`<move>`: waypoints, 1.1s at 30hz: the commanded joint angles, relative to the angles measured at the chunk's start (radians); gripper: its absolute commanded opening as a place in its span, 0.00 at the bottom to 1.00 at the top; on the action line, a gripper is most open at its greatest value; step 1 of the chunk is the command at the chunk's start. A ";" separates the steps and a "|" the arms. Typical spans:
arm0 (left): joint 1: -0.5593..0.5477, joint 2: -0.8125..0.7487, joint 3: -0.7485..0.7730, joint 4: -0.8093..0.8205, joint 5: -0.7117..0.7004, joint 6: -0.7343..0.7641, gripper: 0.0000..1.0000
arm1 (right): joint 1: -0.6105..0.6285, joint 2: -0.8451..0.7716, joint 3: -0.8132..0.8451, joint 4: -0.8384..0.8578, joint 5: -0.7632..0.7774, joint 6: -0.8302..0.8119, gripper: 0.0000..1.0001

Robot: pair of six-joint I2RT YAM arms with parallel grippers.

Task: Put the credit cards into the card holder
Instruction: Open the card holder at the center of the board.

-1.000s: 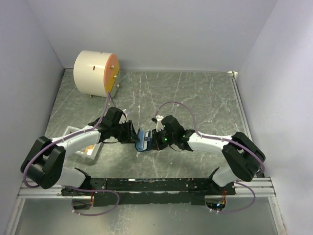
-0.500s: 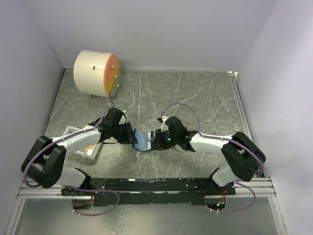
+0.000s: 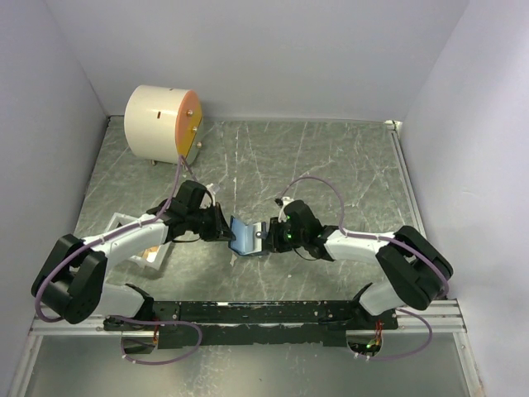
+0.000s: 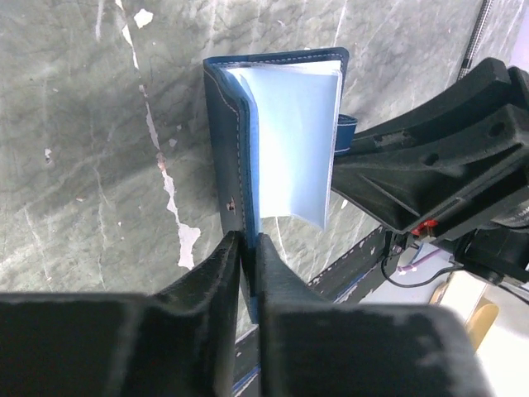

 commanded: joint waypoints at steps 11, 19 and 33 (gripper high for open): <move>-0.006 -0.005 -0.010 0.061 0.054 0.004 0.08 | -0.007 -0.006 -0.028 0.057 0.018 0.045 0.23; -0.005 0.009 0.005 0.047 0.045 0.008 0.21 | -0.006 -0.035 -0.015 0.077 -0.020 0.055 0.08; -0.006 -0.011 0.014 0.052 0.064 -0.003 0.60 | -0.004 -0.115 0.029 0.081 -0.114 0.112 0.00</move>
